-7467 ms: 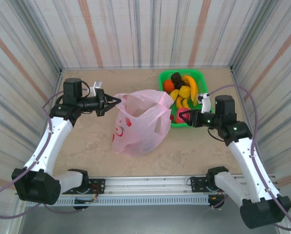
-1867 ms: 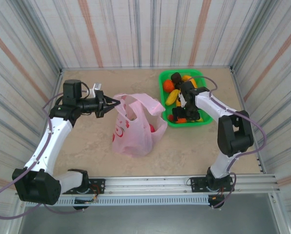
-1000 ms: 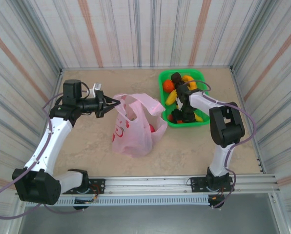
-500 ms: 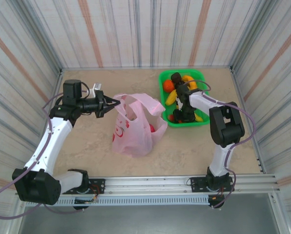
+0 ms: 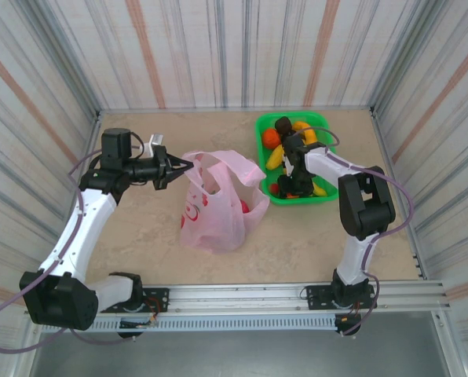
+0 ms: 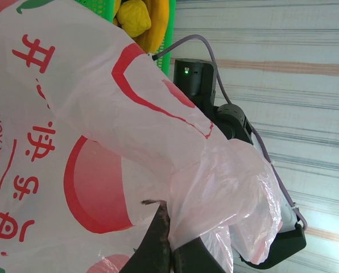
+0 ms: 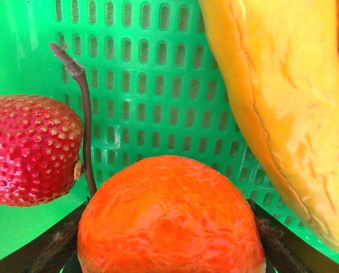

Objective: Place the fake fruits into the plastic bag and tie a complex knot

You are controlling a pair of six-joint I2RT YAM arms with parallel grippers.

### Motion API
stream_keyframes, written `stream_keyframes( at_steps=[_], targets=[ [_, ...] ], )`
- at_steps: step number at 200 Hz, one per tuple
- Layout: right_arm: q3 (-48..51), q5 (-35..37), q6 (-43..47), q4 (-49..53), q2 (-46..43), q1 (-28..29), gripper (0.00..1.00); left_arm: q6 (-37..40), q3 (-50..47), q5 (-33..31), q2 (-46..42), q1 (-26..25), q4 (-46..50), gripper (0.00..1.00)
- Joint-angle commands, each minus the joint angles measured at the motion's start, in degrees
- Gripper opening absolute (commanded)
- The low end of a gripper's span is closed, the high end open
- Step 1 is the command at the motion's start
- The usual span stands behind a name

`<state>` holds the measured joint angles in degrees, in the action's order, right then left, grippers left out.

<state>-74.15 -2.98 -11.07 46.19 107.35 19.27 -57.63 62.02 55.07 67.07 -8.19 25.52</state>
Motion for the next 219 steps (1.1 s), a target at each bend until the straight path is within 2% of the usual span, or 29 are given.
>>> stream_keyframes(
  at_steps=[1, 85, 219],
  targets=[
    [0.45, 0.51, 0.08, 0.21, -2.03, 0.37, 0.56, 1.43, 0.79, 0.69, -1.03, 0.52, 0.22, 0.0],
    [0.15, 1.2, 0.04, 1.25, -4.91, 0.41, 0.55, 1.29, 0.85, 0.72, -1.06, 0.46, 0.22, 0.0],
    [-0.51, -0.02, -1.24, 4.85, -17.36, 0.46, 0.55, 1.29, 0.98, 0.64, -0.66, 0.45, -0.12, 0.0]
  ],
)
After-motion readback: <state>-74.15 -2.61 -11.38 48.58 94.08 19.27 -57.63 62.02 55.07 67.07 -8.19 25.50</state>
